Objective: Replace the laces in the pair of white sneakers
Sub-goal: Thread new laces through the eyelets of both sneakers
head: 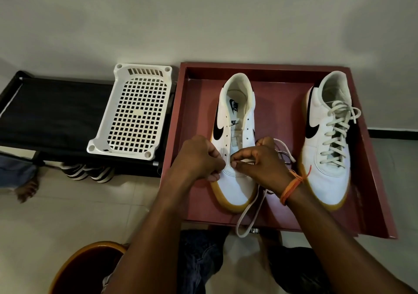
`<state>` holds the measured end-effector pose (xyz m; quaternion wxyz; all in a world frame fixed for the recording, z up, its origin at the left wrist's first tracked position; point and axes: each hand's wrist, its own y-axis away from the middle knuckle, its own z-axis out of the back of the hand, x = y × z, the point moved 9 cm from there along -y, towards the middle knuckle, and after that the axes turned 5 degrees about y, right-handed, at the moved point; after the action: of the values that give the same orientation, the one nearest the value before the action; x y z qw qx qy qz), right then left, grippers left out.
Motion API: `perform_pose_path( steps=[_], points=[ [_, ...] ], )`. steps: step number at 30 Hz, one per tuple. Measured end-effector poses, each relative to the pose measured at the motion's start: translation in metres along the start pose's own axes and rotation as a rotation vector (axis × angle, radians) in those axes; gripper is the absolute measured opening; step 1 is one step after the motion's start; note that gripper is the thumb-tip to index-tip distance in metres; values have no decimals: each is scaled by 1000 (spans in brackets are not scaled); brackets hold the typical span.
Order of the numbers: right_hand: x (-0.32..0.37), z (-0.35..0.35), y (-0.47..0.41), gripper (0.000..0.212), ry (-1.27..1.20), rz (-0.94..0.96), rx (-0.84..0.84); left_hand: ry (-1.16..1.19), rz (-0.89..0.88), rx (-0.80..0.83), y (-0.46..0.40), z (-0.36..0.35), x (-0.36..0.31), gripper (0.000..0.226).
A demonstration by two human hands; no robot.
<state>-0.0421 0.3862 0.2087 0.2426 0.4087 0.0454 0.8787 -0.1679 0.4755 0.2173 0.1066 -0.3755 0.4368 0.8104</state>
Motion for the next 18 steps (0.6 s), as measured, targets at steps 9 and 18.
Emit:
perform_pose_path(
  steps=[9, 18],
  points=[
    [8, 8, 2, 10, 41, 57, -53, 66, 71, -4, -1, 5, 12, 7],
    [-2, -8, 0, 27, 11, -102, -117, 68, 41, -80, 5, 2, 3, 14]
  ],
)
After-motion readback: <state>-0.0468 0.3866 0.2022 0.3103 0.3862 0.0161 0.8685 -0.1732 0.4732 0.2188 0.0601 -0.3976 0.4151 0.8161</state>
